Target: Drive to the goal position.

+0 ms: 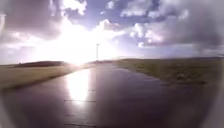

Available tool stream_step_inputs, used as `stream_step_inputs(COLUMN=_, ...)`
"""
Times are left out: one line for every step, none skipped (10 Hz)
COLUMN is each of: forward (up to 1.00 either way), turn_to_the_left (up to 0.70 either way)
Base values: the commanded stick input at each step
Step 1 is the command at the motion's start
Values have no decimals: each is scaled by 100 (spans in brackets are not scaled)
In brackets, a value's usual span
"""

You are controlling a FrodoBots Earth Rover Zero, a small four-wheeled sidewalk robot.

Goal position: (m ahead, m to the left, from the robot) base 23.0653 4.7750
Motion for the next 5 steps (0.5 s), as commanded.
stream_step_inputs(forward=70, turn_to_the_left=0)
stream_step_inputs(forward=70, turn_to_the_left=0)
stream_step_inputs(forward=70, turn_to_the_left=0)
stream_step_inputs(forward=70, turn_to_the_left=0)
stream_step_inputs(forward=70, turn_to_the_left=0)
